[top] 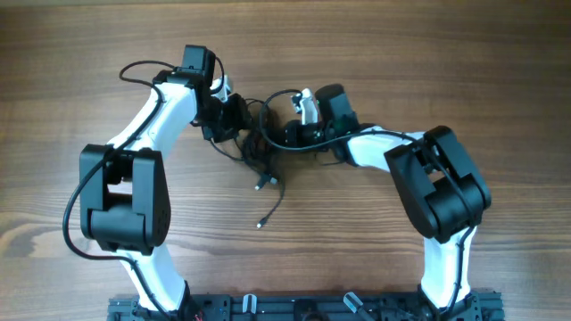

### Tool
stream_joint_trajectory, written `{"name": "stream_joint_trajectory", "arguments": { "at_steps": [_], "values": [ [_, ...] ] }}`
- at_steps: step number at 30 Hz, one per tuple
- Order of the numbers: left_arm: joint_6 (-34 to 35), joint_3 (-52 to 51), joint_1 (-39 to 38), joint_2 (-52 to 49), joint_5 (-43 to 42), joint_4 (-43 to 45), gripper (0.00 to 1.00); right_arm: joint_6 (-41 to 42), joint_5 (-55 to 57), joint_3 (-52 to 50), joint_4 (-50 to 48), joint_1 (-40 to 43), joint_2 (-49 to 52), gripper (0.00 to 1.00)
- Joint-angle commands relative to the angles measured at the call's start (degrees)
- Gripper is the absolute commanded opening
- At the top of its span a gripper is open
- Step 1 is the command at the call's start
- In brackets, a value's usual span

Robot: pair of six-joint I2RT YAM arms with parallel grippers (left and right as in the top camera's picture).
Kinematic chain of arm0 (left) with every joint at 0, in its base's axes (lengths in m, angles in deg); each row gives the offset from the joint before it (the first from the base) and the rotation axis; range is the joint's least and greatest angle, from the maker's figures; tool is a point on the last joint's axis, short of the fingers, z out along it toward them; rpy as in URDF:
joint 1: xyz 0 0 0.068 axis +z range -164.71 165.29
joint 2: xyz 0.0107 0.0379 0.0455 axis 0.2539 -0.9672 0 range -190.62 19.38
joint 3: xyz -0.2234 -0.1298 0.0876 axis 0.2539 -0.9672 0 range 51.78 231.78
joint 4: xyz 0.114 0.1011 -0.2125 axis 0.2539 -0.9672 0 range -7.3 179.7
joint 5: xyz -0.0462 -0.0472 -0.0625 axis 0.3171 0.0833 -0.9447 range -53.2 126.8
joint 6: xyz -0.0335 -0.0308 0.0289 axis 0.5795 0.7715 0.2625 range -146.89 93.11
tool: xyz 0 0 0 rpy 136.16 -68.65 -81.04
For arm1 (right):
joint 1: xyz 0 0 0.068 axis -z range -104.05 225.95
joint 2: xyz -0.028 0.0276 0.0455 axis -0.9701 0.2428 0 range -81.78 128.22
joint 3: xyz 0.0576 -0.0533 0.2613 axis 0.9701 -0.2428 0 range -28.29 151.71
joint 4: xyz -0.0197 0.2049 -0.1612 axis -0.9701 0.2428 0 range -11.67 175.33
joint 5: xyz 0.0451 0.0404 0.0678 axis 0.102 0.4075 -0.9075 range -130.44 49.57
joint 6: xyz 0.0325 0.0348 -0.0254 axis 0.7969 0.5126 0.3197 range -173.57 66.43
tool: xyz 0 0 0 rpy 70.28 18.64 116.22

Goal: Untangle cables

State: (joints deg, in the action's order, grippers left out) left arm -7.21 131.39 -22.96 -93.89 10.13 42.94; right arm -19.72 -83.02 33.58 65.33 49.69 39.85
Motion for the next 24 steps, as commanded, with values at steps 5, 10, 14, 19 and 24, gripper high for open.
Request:
{"name": "stream_joint_trajectory", "arguments": {
  "at_steps": [5,10,14,19,24],
  "values": [
    [-21.77,0.09,0.00,-0.96,-17.42,-5.79,0.46,-0.98,-11.65,-0.11,-4.83,0.15,0.96,0.05],
    [-19.61,0.07,0.00,-0.96,-15.76,-7.54,0.33,-0.85,-12.41,-0.11,-5.44,0.15,0.96,0.05],
    [-16.94,0.04,0.00,-0.96,-11.26,-7.54,0.24,-0.85,-12.41,-0.11,-5.44,0.15,0.96,0.04],
    [-7.15,-0.31,-0.02,-0.96,-5.14,-6.05,0.27,-0.87,-12.39,-0.11,-5.42,0.15,0.96,0.05],
    [-0.92,-4.17,-0.02,-0.96,-5.16,-0.55,0.28,-0.85,-12.39,-0.11,-5.44,0.15,0.96,0.05]
  ]
}}
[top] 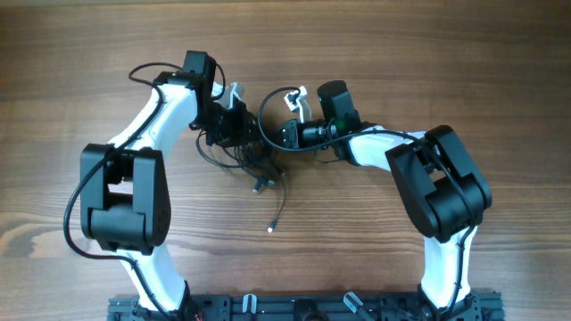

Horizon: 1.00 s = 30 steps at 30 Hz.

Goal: Untangle cables

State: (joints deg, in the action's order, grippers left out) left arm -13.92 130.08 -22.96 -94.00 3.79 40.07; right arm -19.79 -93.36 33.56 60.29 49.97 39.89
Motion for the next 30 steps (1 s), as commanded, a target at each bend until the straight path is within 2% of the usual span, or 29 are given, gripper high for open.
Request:
{"name": "stream_joint_trajectory", "arguments": {
  "at_steps": [1,5,12,17,19,20,21,24,27,30],
  "values": [
    [6.67,-3.52,-0.02,-0.85,1.18,3.58,0.28,-0.79,-2.05,-0.09,-0.39,-0.13,0.92,0.05],
    [11.78,-5.57,-0.02,-0.85,1.20,8.04,0.27,-0.79,-2.05,-0.09,-0.39,-0.13,0.92,0.05],
    [13.86,-6.27,-0.13,-0.85,1.25,9.90,0.24,-0.79,-2.05,-0.09,-0.42,-0.13,0.92,0.06],
    [18.01,-10.12,-1.40,-0.85,1.64,15.82,0.21,-0.79,-2.05,-0.09,-0.39,-0.13,0.92,0.06],
    [17.97,-10.93,-1.99,-0.85,1.66,16.72,0.22,-0.79,-2.05,-0.09,-0.39,-0.13,0.92,0.06],
    [17.94,-10.93,-2.16,-0.85,1.64,16.72,0.16,-0.79,-2.05,-0.09,-0.39,-0.13,0.92,0.06],
    [17.94,-10.91,-2.27,-0.85,1.62,16.72,0.04,-0.79,-2.05,-0.09,-0.42,-0.13,0.92,0.06],
    [16.98,-10.84,-1.75,0.70,-1.90,16.68,0.04,-0.79,-2.03,-0.09,-0.37,-0.13,0.92,0.06],
    [12.55,-10.84,-1.42,4.02,-6.69,16.46,0.04,-0.79,-1.44,-0.09,-0.26,-0.13,0.92,0.06],
    [9.88,-10.84,-1.42,8.61,-7.04,14.12,0.04,-0.57,0.55,-0.09,0.11,-0.13,0.92,0.08]
  ]
}}
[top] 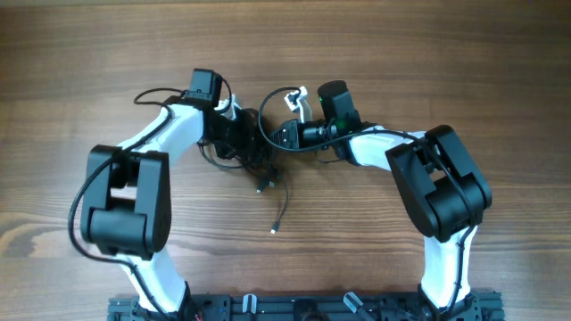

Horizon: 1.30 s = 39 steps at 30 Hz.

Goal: Untangle cables

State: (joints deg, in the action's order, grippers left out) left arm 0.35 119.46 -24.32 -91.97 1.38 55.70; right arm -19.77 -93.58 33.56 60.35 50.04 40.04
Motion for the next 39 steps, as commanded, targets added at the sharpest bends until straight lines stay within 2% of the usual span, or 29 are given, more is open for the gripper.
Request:
{"name": "stream_joint_trajectory", "arguments": {
  "at_steps": [1,7,12,15,16,17,18,19,22,25,27,28,29,30,32,36,39],
  "values": [
    [-4.55,-0.24,-0.07,8.00,-4.59,-2.51,0.04,-0.61,0.79,-0.09,-0.02,-0.20,0.76,0.10],
    [-4.57,-0.24,-0.07,11.06,-1.40,-5.90,0.04,-0.63,0.76,-0.09,-0.20,-0.20,0.76,0.10],
    [-5.33,-0.22,-0.02,11.08,0.37,-8.28,0.12,-0.63,0.79,-0.09,-0.22,-0.20,0.76,0.11],
    [-7.78,-0.22,0.04,11.08,1.40,-10.56,0.32,-0.63,0.79,-0.09,-0.20,-0.20,0.76,0.11],
    [-7.87,-0.22,0.11,11.08,2.40,-11.52,0.47,-0.63,0.79,-0.09,-0.20,-0.20,0.76,0.11],
    [-9.09,-0.22,0.15,11.08,3.30,-12.63,0.56,-0.63,0.79,-0.09,-0.22,-0.20,0.76,0.11],
    [-10.05,-0.22,0.15,11.08,3.82,-13.40,0.62,-0.61,0.79,-0.09,-0.20,-0.20,0.76,0.12],
    [-10.82,-0.22,0.13,11.08,4.37,-14.60,0.63,-0.61,0.79,-0.09,-0.20,-0.20,0.76,0.12],
    [-13.90,-0.22,0.13,11.08,4.44,-16.39,0.61,-0.63,0.79,-0.09,-0.20,-0.20,0.76,0.13],
    [-17.90,-0.22,0.13,11.08,4.39,-18.10,0.50,-0.63,0.76,-0.09,-0.20,-0.20,0.76,0.15],
    [-20.92,-0.22,0.15,11.08,4.39,-19.12,0.38,-0.63,0.76,-0.09,-0.20,-0.20,0.76,0.15],
    [-22.29,-0.22,0.26,11.08,4.39,-19.54,0.26,-0.61,0.76,-0.09,-0.20,-0.20,0.76,0.15],
    [-22.88,-0.22,0.59,11.08,4.39,-19.89,0.09,-0.61,0.76,-0.09,-0.20,-0.20,0.76,0.15],
    [-23.56,-0.22,1.31,11.08,3.91,-20.13,0.04,-0.61,0.76,-0.09,-0.17,-0.20,0.76,0.15],
    [-24.90,-0.22,3.02,11.08,1.09,-20.17,0.04,-0.63,0.76,-0.09,-0.20,-0.20,0.76,0.16],
    [-33.57,-0.22,7.87,11.08,-10.49,-20.76,0.04,-0.61,0.76,-0.09,-0.22,-0.20,0.76,0.15],
    [-37.59,-0.24,9.66,11.08,-15.37,-20.79,0.04,-0.61,0.76,-0.09,-0.22,-0.20,0.76,0.16]
  ]
}}
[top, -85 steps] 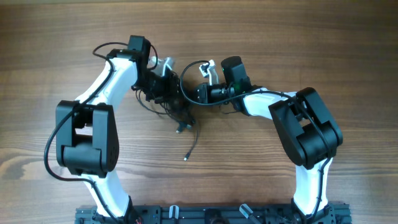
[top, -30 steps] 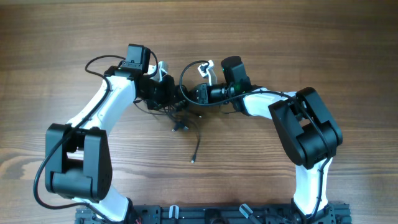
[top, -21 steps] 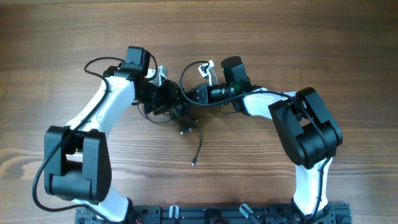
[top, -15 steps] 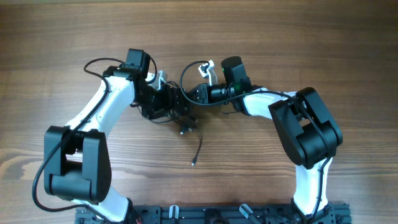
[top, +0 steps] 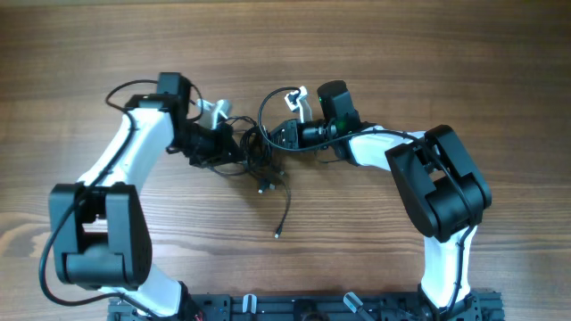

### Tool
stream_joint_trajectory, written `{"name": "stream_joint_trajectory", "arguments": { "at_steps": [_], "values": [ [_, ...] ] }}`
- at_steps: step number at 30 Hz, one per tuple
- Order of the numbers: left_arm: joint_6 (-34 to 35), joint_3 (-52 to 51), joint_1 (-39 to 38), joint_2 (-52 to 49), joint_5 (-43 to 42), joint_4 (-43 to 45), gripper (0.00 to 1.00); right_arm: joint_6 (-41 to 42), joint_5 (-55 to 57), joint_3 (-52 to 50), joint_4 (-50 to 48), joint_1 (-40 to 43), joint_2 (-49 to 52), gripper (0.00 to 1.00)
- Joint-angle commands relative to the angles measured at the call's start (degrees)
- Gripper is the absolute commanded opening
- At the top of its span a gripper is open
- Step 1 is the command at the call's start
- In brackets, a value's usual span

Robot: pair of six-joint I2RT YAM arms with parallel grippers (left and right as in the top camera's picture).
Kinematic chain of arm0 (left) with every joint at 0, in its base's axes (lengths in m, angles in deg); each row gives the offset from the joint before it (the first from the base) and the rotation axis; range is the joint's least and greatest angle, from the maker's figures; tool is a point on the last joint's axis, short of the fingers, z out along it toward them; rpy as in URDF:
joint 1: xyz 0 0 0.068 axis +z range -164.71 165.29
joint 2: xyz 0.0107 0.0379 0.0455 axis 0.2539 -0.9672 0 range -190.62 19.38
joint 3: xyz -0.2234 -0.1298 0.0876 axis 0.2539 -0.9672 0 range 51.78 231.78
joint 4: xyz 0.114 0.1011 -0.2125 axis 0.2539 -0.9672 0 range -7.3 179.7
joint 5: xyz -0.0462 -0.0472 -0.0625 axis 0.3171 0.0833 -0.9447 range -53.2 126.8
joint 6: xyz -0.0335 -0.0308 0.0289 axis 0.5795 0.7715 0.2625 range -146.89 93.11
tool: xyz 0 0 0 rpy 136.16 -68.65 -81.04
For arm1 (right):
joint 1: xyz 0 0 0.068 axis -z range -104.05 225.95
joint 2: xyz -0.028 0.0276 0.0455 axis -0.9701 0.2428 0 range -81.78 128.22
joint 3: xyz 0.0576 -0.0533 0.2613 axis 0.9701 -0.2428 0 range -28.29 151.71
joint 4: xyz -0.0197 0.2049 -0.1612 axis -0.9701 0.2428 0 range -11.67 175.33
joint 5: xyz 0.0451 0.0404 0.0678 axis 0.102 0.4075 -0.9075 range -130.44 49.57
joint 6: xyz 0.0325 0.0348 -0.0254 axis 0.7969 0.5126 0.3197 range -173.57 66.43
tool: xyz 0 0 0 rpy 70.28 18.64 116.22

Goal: Untangle cables

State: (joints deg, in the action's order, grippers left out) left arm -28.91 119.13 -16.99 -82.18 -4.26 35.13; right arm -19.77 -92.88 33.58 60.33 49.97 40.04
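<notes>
A black cable tangle (top: 257,153) lies at the middle of the wooden table, between the two grippers. My left gripper (top: 228,146) reaches into it from the left, and strands run into its fingers. My right gripper (top: 273,137) meets the tangle from the right, shut on a strand whose loop (top: 263,107) arcs up behind it. One loose end (top: 278,234) trails toward the front. A small connector (top: 264,185) lies just below the knot. The overhead view hides the jaws themselves.
The wooden table (top: 428,53) spreads out all around. Both arm bases stand at the front edge, on a black rail (top: 294,308). The left arm's own cable loops out behind its wrist (top: 125,89).
My left arm has swung to the left, and its gripper now sits further left of the knot. The right gripper has stayed put. The loose end lies slightly further to the front right.
At first both grippers were close together over a tight knot. Then the right gripper held a raised loop and has kept it there since. The left gripper was pressed closer to the knot, and now sits further left. The loose end has crept toward the front right.
</notes>
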Motion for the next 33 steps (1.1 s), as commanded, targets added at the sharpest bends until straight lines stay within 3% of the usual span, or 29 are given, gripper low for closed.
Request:
{"name": "stream_joint_trajectory", "arguments": {
  "at_steps": [1,3,4,5,6,9,12,14,15,20,27,33],
  "values": [
    [-9.70,0.11,2.80,1.29,-10.86,-0.17,0.04,-0.61,0.07,-0.11,-0.20,-0.13,0.76,0.16],
    [-11.06,0.09,3.10,1.29,-11.67,0.37,0.04,-0.61,0.04,-0.11,-0.17,-0.13,0.76,0.16],
    [-10.93,0.09,3.10,1.29,-11.67,0.94,0.09,-0.59,0.04,-0.11,-0.20,-0.13,0.76,0.16],
    [-9.40,0.09,3.10,1.27,-11.63,1.99,0.48,-0.61,0.07,-0.11,-0.24,-0.13,0.76,0.16],
    [-7.21,0.09,3.08,1.27,-11.58,3.69,0.75,-0.61,0.09,-0.11,-0.28,-0.13,0.76,0.17],
    [0.46,0.09,2.34,1.27,-11.17,10.12,0.85,-0.61,0.07,-0.11,-0.44,-0.13,0.76,0.17],
    [12.37,0.09,0.13,1.27,-2.32,16.28,0.86,-0.61,0.07,-0.11,-0.42,-0.13,0.76,0.17],
    [19.71,0.09,-2.93,1.27,5.75,19.04,0.76,-0.61,0.07,-0.11,-0.42,-0.13,0.76,0.17],
    [19.71,0.09,-4.52,1.27,7.10,20.02,0.68,-0.61,0.07,-0.11,-0.42,-0.13,0.76,0.17],
    [25.92,0.09,-8.04,1.27,16.15,20.76,0.51,-0.59,0.04,-0.11,-0.42,-0.13,0.76,0.17],
    [30.75,0.07,-12.85,1.27,23.74,20.81,0.50,-0.59,0.04,-0.11,-0.44,-0.13,0.76,0.18],
    [32.74,0.02,-14.88,1.25,25.33,22.80,0.35,-0.57,0.04,-0.11,-0.44,-0.13,0.76,0.18]
  ]
}}
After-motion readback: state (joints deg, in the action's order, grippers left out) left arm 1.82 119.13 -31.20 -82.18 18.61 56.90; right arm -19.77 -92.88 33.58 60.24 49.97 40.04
